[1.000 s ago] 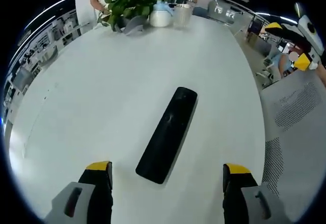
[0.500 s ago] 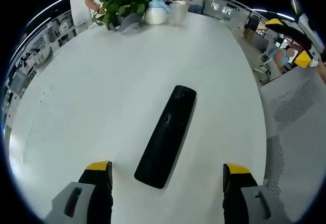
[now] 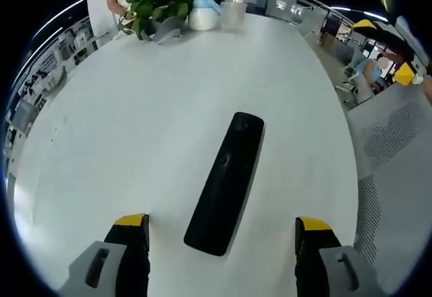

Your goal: Press the specified remote control buttons in sequence, fully releasing each button before pressing the next.

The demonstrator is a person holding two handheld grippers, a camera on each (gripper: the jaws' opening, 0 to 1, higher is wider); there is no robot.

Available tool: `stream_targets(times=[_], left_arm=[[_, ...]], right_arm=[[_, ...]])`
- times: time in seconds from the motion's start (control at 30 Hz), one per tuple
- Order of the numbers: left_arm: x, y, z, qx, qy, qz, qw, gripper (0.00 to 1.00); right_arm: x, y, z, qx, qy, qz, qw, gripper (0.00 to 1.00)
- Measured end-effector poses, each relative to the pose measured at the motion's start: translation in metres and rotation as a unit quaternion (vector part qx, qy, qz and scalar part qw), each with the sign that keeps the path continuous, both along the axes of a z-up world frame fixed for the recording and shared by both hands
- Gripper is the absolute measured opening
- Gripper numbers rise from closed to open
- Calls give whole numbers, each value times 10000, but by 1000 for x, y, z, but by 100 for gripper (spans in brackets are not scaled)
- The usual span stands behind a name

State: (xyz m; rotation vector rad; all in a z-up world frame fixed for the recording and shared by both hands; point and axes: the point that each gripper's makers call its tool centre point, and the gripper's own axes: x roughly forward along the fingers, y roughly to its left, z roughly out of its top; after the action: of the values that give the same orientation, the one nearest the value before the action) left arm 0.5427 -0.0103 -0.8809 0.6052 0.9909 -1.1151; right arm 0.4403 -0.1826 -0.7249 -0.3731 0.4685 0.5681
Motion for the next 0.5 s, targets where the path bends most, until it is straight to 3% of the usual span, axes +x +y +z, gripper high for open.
stream_targets(times=[0.5], left_arm=[[21, -10, -2, 12, -188, -22, 9998, 91]], right_arm=[[0, -1, -5, -248, 42, 24, 9997, 50]])
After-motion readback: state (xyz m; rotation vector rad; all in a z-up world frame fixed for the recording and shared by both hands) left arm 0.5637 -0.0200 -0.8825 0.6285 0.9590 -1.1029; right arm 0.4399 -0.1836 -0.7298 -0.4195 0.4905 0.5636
